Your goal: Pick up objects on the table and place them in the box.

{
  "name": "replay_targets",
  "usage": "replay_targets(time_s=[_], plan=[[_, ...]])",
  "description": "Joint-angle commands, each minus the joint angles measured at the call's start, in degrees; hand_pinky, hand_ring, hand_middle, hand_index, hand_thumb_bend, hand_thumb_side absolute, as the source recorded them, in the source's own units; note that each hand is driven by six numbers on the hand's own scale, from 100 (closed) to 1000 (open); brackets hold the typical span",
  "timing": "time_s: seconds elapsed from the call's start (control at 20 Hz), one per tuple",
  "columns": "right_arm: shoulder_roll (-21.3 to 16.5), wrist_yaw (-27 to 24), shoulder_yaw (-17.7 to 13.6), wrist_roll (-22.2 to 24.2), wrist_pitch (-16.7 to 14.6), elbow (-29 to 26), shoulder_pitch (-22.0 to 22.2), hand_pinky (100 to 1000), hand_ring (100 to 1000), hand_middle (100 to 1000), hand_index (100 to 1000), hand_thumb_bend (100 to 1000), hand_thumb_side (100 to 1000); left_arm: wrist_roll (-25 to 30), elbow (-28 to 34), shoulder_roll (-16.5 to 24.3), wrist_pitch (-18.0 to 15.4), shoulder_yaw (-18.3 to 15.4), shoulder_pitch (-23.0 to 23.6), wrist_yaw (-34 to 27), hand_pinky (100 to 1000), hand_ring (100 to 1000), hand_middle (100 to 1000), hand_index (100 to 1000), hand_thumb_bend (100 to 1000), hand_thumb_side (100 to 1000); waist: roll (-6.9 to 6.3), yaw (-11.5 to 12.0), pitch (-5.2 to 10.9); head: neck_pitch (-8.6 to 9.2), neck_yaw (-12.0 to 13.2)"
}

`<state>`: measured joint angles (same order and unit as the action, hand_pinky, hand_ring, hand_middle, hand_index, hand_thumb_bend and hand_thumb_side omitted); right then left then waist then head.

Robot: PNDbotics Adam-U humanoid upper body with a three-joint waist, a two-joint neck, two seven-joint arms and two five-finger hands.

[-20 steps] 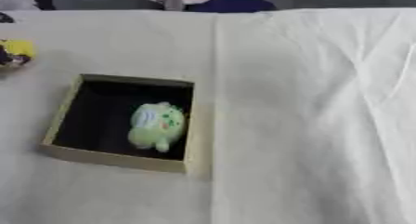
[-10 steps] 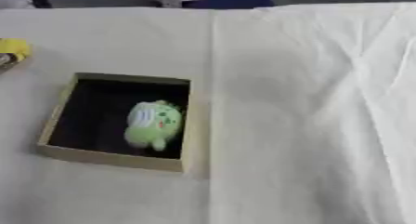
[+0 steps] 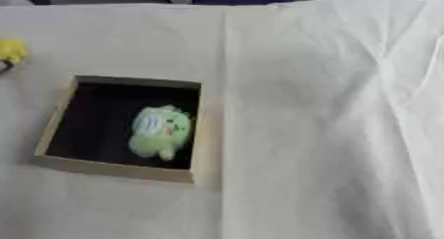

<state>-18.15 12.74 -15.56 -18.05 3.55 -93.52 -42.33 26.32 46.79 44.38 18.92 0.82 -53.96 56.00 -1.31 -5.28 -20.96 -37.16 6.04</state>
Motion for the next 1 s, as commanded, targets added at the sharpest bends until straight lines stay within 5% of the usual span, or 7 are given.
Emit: replay_targets(time_s=[0.05, 0.7, 1.0], plan=[[-2.1, -0.7, -0.6, 0.0, -0.3, -0.2, -1.0, 807, 941, 511, 779, 100, 890, 0.2, -0.5, 1.5, 0.8, -0.6, -1.2, 0.7, 812, 917, 874, 924, 472, 301, -0.03, -0.1, 1.03, 0.6, 0.4], [-2.4, -1.5, -1.0, -0.4, -0.6, 0.3, -0.7, 809, 943, 511, 780, 100, 882, 1.0, -1.8, 0.9, -0.2, -0.7, -1.4, 0.2, 561, 649, 584, 724, 329, 286, 0.15, -0.5, 1.04, 0.43, 0.5], [-2.0, -1.2, -1.2, -0.5, -0.6, -0.4, -0.1, 809, 943, 513, 781, 100, 883, 0.2, -0.5, 1.1, -0.5, 0.0, -1.6, -0.2, 505, 598, 536, 685, 316, 263, 0.09, -0.4, 1.61, -0.02, 0.1]])
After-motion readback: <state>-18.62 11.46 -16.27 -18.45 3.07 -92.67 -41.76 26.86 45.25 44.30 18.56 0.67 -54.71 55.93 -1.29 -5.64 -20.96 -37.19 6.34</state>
